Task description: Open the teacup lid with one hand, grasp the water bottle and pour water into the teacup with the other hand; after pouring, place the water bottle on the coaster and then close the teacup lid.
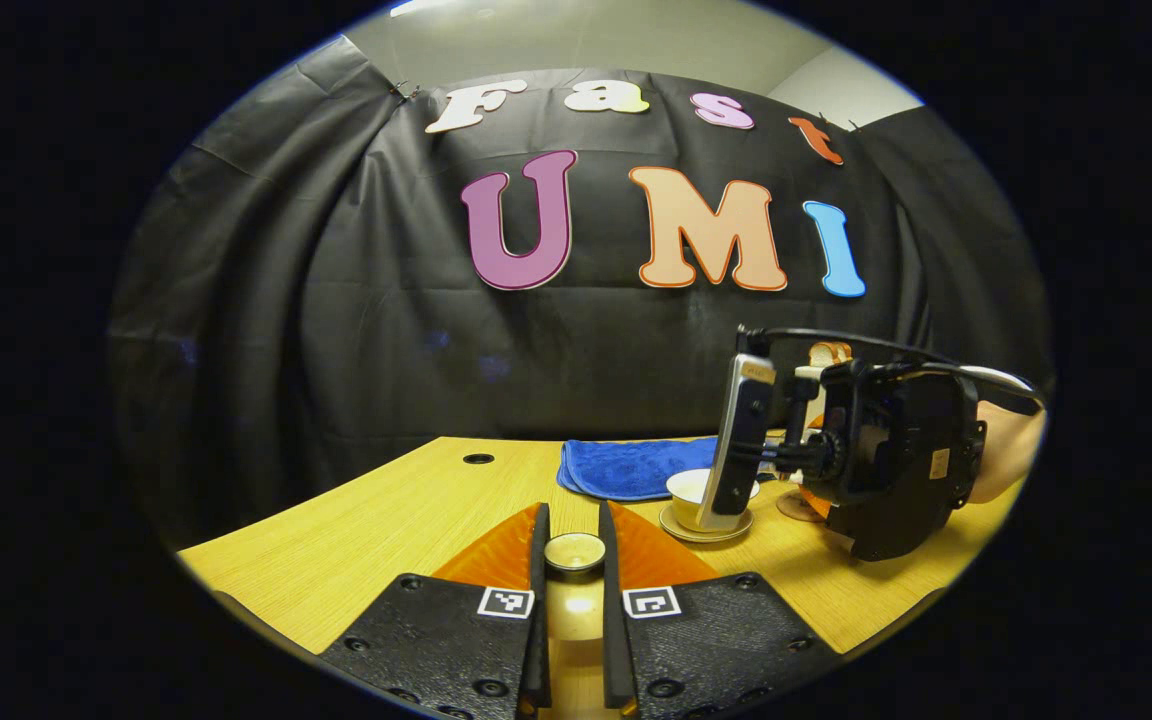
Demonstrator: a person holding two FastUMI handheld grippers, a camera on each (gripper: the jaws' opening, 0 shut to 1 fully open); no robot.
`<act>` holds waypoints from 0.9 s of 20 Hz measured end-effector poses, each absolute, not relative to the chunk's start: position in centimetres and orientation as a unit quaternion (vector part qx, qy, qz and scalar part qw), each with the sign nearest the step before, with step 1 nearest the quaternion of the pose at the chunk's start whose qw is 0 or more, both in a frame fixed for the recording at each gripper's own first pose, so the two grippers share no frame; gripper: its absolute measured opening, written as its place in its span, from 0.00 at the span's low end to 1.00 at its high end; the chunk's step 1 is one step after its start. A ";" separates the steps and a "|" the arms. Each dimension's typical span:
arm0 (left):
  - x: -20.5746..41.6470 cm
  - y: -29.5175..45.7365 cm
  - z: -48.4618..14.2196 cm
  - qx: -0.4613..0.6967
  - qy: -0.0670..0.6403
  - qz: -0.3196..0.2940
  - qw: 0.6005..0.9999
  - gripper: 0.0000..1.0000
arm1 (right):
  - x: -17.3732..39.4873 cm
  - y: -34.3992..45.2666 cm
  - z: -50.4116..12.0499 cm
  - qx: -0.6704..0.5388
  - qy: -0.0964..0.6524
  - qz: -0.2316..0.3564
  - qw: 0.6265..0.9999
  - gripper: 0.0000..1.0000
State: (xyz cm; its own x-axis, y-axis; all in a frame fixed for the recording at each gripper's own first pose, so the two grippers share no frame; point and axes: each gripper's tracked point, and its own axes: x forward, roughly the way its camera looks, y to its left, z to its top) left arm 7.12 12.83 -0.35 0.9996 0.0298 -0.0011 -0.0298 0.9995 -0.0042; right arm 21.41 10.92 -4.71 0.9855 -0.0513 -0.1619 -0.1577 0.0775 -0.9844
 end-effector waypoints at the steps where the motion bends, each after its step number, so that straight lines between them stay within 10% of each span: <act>1: 7.2 12.8 -0.4 -0.002 0.000 0.015 1.000 0.18 | 21.3 11.0 -5.1 -0.688 0.075 0.038 0.721 0.77; 18: 7.1 12.8 -0.3 -0.002 0.001 0.015 1.000 0.18 | 21.4 11.4 -2.8 -0.806 0.014 0.027 0.592 0.77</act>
State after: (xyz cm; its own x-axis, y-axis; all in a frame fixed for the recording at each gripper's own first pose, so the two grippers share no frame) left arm 7.12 12.77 -0.28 0.9996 0.0292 -0.0019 -0.0292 0.9996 -0.0043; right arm 21.38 11.42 -2.84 0.9981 0.0099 -0.0601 -0.0544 -0.2995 -0.9525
